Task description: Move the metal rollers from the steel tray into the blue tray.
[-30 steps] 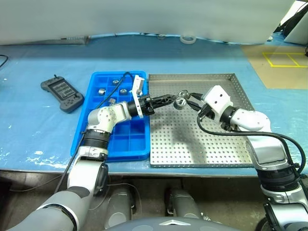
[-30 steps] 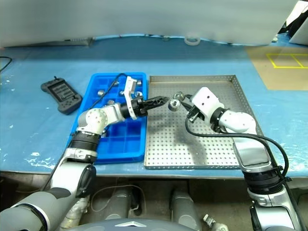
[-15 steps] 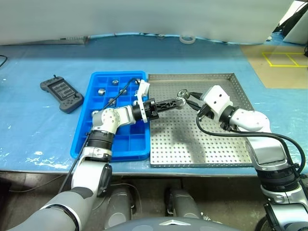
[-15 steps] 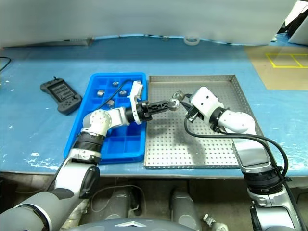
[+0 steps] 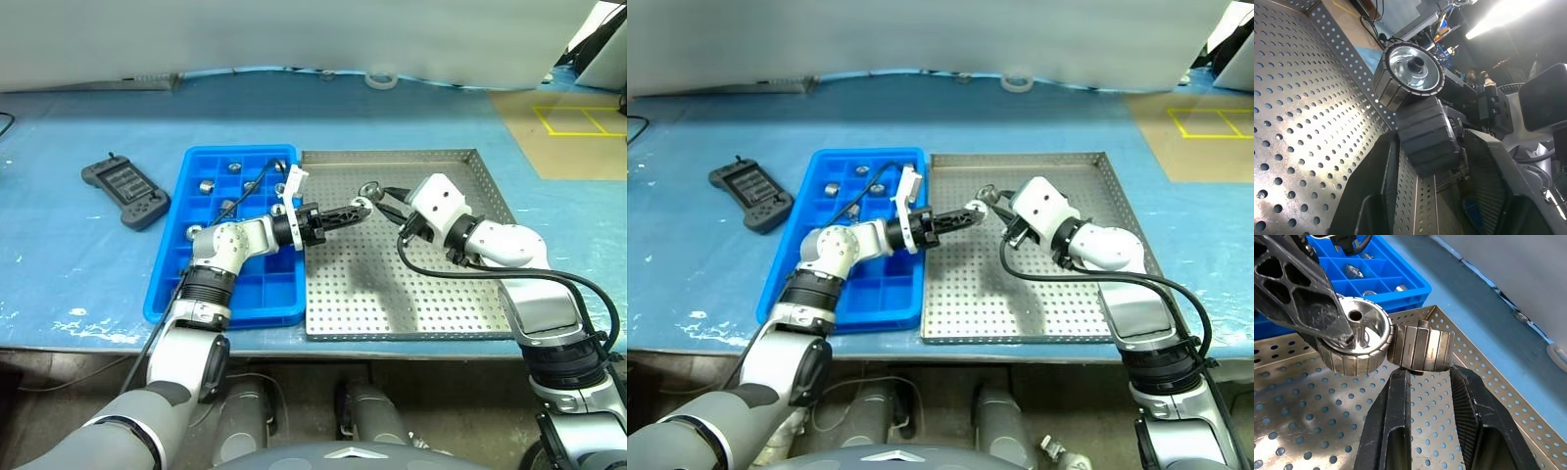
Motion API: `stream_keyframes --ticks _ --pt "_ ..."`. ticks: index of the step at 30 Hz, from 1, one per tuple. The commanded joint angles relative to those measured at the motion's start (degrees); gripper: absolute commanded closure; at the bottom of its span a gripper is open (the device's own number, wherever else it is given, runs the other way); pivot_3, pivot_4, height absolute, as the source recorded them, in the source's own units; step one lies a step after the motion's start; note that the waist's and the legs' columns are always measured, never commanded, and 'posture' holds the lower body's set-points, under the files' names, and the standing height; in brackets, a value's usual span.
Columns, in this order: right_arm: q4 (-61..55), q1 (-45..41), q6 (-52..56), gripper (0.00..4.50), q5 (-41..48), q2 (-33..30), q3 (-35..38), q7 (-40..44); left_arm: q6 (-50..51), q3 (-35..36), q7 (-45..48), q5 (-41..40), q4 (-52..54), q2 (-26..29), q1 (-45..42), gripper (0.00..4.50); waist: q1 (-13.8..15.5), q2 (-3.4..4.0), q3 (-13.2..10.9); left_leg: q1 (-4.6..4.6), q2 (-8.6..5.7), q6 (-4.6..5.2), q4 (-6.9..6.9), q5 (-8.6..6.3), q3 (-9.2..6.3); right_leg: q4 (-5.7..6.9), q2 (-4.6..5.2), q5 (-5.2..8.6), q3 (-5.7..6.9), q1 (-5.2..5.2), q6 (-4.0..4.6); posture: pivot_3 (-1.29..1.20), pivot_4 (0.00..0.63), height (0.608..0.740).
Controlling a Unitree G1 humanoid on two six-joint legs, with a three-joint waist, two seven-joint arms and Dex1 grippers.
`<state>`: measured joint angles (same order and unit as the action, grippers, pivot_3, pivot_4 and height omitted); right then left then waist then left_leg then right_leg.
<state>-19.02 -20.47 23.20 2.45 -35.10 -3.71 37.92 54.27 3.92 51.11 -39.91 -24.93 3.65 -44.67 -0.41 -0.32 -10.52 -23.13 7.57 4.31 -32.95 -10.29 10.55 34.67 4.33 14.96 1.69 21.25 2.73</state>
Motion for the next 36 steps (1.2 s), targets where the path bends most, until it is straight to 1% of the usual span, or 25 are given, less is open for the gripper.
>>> stream_keyframes --ticks 1,7,11,15,16,18,21,24,27,32,36 --pt "-3.24 -0.97 -1.13 3.71 0.26 0.09 0.23 -0.17 -0.67 1.09 0.99 -1.27 0.51 -0.53 -0.38 3.27 -0.01 0.00 0.00 0.00 0.00 0.00 0.00 0.00 0.00 0.00 0.00 0.00 0.00 0.00 0.00 -0.25 0.150 0.740" --pt "-3.24 -0.88 -1.19 3.71 0.21 0.09 0.17 -0.27 -1.96 1.53 0.10 -0.33 0.58 0.28 -0.94 3.29 -0.02 0.00 0.00 0.00 0.00 0.00 0.00 0.00 0.00 0.00 0.00 0.00 0.00 0.00 0.00 -0.26 0.150 0.740" --pt "-3.01 -1.05 -1.19 3.71 0.17 0.07 0.16 -0.36 -2.80 3.20 0.57 -0.74 2.18 3.18 -1.64 3.29 -0.20 0.00 0.00 0.00 0.01 0.00 0.00 0.00 0.00 0.01 0.00 0.00 0.00 0.01 0.00 -0.25 0.150 0.740" --pt "-2.54 -0.78 -1.21 3.71 0.24 0.09 0.20 -0.66 -3.37 6.13 3.58 -2.38 5.99 10.21 -2.41 3.29 -0.51 0.01 0.00 0.01 0.03 -0.01 0.01 0.01 0.00 0.03 -0.01 0.00 0.00 0.03 0.00 -0.24 0.150 0.740" --pt "-2.38 -0.60 -1.26 3.83 0.24 0.13 0.17 -0.71 -3.26 6.60 4.95 -2.91 7.38 12.57 -2.31 3.29 -0.73 0.01 -0.01 0.01 0.05 -0.02 0.01 0.01 0.00 0.03 -0.03 0.00 0.00 0.05 0.00 -0.24 0.150 0.740" --pt "-2.13 -0.30 -1.37 4.47 0.21 0.19 0.08 -0.77 -3.68 6.95 7.37 -3.26 9.79 16.76 -1.76 3.29 -0.63 0.02 -0.01 0.02 0.09 -0.08 0.09 0.04 0.00 0.05 -0.07 0.00 0.00 0.10 0.00 -0.23 0.150 0.740" --pt "-1.49 -0.12 -1.95 4.47 0.11 0.39 -0.27 -0.73 -2.38 7.73 10.01 -3.83 13.08 23.43 -0.55 3.29 0.02 0.04 -0.02 0.03 0.07 -0.12 0.18 0.06 0.00 0.01 -0.06 0.00 0.05 0.08 0.00 -0.20 0.150 0.740" --pt "-0.51 -0.62 -2.51 4.47 0.09 0.83 -0.79 -0.62 -1.39 7.30 10.56 -3.99 15.13 26.67 0.84 3.29 0.63 0.04 -0.03 0.02 0.02 -0.10 0.16 0.04 0.00 0.00 -0.01 0.00 0.07 0.02 0.00 -0.19 0.150 0.740" --pt "1.08 -1.66 -3.56 4.47 -0.21 1.47 -1.62 -0.57 -1.08 6.20 9.41 -3.89 15.79 25.94 2.13 3.29 1.26 0.04 -0.03 0.04 -0.01 -0.12 0.14 0.04 0.01 0.00 0.02 0.00 0.05 0.00 0.01 -0.18 0.150 0.740" --pt "2.85 -3.20 -4.71 4.47 -0.80 2.07 -2.70 -0.47 -0.73 4.56 6.42 -4.41 17.50 20.79 3.38 3.29 1.64 0.04 -0.02 0.07 -0.01 -0.22 0.08 0.07 0.00 0.06 0.02 0.00 0.05 -0.02 0.01 -0.17 0.150 0.740" --pt "2.76 -2.91 -4.88 4.47 -0.90 1.85 -2.74 -0.58 -2.09 6.13 4.41 -4.07 14.98 19.24 1.69 3.29 1.27 0.04 -0.02 0.04 0.00 -0.18 0.09 0.08 0.00 0.06 0.01 0.00 0.04 0.02 0.00 -0.19 0.150 0.740"
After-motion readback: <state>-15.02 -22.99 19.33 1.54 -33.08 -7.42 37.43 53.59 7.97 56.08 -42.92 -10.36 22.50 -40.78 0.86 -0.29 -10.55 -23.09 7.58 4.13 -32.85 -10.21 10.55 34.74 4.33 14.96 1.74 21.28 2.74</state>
